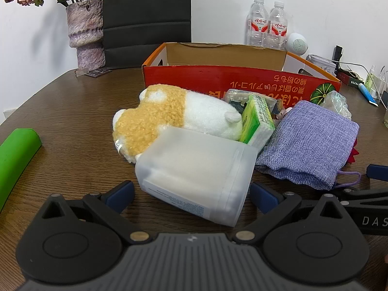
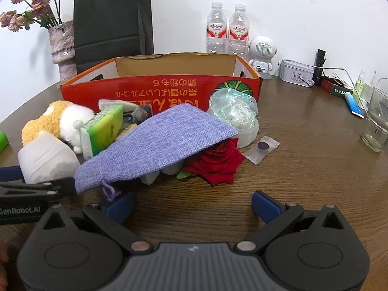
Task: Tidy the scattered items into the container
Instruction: 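Grasp the white plastic container with the left tool while the right tool grasps the purple cloth bag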
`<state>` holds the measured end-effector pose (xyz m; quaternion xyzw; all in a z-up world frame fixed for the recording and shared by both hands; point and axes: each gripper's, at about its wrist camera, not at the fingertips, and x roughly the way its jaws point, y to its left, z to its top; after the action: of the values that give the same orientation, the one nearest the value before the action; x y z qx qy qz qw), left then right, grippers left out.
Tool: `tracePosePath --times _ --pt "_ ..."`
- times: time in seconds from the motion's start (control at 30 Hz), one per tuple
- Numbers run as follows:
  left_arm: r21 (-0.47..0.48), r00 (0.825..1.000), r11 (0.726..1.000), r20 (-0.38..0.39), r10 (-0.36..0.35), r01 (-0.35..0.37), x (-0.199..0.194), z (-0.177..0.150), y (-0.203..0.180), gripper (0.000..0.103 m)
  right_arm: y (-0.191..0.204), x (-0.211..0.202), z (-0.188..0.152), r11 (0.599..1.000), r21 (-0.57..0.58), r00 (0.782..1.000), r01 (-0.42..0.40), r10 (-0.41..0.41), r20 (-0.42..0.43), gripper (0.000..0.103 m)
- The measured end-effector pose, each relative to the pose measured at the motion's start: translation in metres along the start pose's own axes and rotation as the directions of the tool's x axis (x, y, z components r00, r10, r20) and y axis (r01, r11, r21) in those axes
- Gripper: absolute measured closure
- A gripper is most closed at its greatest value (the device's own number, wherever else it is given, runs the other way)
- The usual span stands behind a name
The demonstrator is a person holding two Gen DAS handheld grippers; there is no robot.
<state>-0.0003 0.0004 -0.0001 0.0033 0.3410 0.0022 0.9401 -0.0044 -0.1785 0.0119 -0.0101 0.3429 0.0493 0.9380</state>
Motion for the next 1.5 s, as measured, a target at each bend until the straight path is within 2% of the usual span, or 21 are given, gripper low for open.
tracePosePath --times 0.47,1.0,1.1,1.2,1.27,1.3,1.37,1.43,1.47,1.5 --pt "0.0 1.0 1.0 0.0 0.0 0.0 0.0 0.0 0.0 0.0 -0.001 0.0 -0.001 1.0 -0.008 1.0 -0.018 0.018 0.001 0.0" --pt "-0.004 1.0 1.0 -0.001 0.003 -0.003 0.001 0.0 -0.001 0.0 0.003 0.003 0.001 1.0 0.012 1.0 0.017 -0.017 0.0 0.0" --pt "0.008 1.0 1.0 0.006 -0.016 0.016 0.002 0.0 -0.004 0.0 0.002 0.001 0.0 1.0 0.014 1.0 0.013 -0.013 0.002 0.0" --pt "0.016 0.995 0.998 0.083 -0.056 0.055 -0.017 -0.002 0.006 0.0 -0.003 -0.006 -0.003 0.999 0.024 1.0 -0.025 0.025 0.005 0.0" --pt "-0.024 0.986 0.996 0.146 -0.078 0.082 -0.028 0.001 0.016 0.0 -0.01 -0.017 -0.003 0.993 0.046 0.994 -0.108 0.108 0.008 0.0" --pt "-0.044 0.985 0.994 0.149 -0.092 0.099 -0.029 0.005 0.02 0.0 -0.015 -0.024 -0.002 0.987 0.052 0.988 -0.152 0.151 0.02 0.0" --pt "-0.057 0.988 0.99 0.09 -0.123 0.128 -0.016 0.015 0.024 0.0 -0.024 -0.039 0.003 0.977 0.045 0.976 -0.207 0.203 0.077 0.0" --pt "-0.062 0.984 0.982 0.018 -0.177 0.178 -0.002 0.019 0.025 0.0 -0.027 -0.047 0.013 0.974 0.025 0.967 -0.227 0.222 0.128 0.002" --pt "-0.066 0.983 0.981 -0.015 -0.185 0.184 0.003 0.018 0.024 0.001 -0.026 -0.047 0.018 0.973 0.015 0.965 -0.23 0.226 0.134 0.003" --pt "-0.06 0.982 0.981 -0.024 -0.187 0.185 0.003 0.015 0.022 0.002 -0.025 -0.045 0.023 0.974 0.015 0.966 -0.226 0.223 0.129 0.008"
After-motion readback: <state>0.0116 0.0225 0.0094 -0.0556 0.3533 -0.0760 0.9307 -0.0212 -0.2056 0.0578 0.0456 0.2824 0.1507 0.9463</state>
